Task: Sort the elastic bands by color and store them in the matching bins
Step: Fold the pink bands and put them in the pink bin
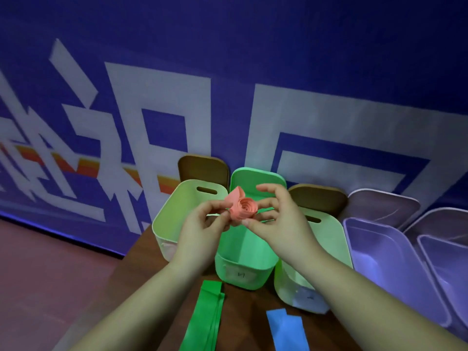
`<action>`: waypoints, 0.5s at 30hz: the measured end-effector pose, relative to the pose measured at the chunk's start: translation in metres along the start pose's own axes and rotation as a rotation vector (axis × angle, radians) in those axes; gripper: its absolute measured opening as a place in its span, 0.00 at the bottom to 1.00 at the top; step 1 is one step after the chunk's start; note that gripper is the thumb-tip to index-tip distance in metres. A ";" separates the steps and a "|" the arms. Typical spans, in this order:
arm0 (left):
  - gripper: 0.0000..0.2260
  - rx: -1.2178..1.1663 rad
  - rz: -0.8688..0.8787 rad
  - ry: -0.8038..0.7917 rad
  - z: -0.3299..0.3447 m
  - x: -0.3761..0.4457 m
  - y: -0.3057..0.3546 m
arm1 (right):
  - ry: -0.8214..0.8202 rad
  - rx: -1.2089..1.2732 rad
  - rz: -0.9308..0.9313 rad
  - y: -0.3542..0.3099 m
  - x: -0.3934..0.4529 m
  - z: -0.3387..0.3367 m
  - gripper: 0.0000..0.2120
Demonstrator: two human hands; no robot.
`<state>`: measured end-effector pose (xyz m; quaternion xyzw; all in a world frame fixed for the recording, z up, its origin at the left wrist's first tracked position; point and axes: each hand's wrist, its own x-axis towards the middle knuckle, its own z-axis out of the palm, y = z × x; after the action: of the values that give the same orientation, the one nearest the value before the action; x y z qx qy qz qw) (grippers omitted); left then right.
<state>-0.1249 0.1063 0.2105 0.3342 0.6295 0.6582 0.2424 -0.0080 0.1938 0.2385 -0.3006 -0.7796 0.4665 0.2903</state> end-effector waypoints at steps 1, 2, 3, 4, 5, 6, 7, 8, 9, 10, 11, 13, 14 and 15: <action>0.09 0.004 -0.004 -0.001 -0.007 0.003 -0.001 | -0.002 -0.011 -0.004 -0.002 0.006 0.007 0.28; 0.09 0.016 -0.013 -0.012 -0.015 0.006 -0.002 | -0.014 -0.016 0.000 -0.003 0.011 0.015 0.28; 0.10 0.030 -0.029 -0.031 -0.024 0.010 -0.003 | -0.034 -0.008 0.006 -0.004 0.017 0.022 0.28; 0.11 0.030 -0.049 -0.054 -0.032 0.013 -0.005 | -0.057 0.011 0.012 -0.005 0.023 0.031 0.28; 0.12 0.019 -0.069 -0.075 -0.040 0.016 -0.007 | -0.081 0.034 0.016 -0.004 0.029 0.039 0.28; 0.14 0.008 -0.083 -0.089 -0.047 0.019 -0.009 | -0.101 0.057 0.021 -0.004 0.035 0.048 0.28; 0.16 0.014 -0.089 -0.084 -0.054 0.023 -0.012 | -0.118 0.080 0.028 -0.002 0.040 0.056 0.28; 0.17 0.033 -0.090 -0.067 -0.061 0.028 -0.016 | -0.132 0.105 0.036 -0.001 0.045 0.064 0.27; 0.18 0.067 -0.093 -0.051 -0.067 0.035 -0.019 | -0.144 0.128 0.047 0.002 0.049 0.070 0.26; 0.18 0.113 -0.100 -0.042 -0.073 0.041 -0.023 | -0.157 0.148 0.062 0.005 0.054 0.076 0.25; 0.19 0.165 -0.108 -0.037 -0.078 0.048 -0.027 | -0.172 0.163 0.078 0.007 0.058 0.081 0.24; 0.20 0.264 -0.112 -0.037 -0.086 0.062 -0.034 | -0.201 0.181 0.111 0.014 0.067 0.087 0.24; 0.21 0.293 -0.109 -0.046 -0.088 0.069 -0.037 | -0.212 0.190 0.130 0.016 0.072 0.089 0.24; 0.20 0.314 -0.104 -0.063 -0.089 0.076 -0.040 | -0.222 0.198 0.150 0.019 0.077 0.091 0.25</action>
<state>-0.2451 0.1070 0.1824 0.3553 0.7331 0.5278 0.2405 -0.1213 0.2077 0.1985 -0.2745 -0.7324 0.5918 0.1948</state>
